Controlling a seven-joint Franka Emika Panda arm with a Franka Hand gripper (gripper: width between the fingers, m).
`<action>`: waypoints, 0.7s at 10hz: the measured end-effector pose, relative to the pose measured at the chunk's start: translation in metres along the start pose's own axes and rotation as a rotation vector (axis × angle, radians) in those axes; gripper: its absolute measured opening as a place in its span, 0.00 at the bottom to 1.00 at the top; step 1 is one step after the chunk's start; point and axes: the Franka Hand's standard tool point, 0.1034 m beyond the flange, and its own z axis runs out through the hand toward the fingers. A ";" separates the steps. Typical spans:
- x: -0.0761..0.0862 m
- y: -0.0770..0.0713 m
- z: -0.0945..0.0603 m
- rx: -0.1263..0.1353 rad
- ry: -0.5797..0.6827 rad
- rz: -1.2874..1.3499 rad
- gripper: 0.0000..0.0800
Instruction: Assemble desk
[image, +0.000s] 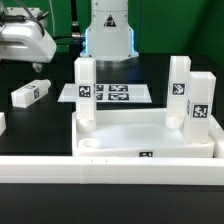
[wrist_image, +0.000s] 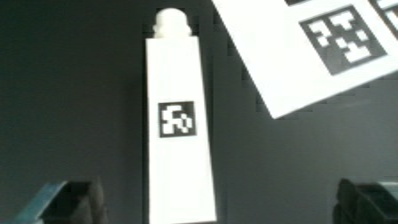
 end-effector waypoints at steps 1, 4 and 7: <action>-0.001 0.000 0.000 0.005 -0.028 0.019 0.81; 0.001 0.001 0.000 0.000 -0.020 0.015 0.81; 0.004 -0.001 0.006 -0.002 -0.024 -0.043 0.81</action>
Offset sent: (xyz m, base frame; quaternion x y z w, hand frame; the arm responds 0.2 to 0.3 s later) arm 0.0000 0.0000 0.0000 0.0000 0.0000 0.0000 1.0000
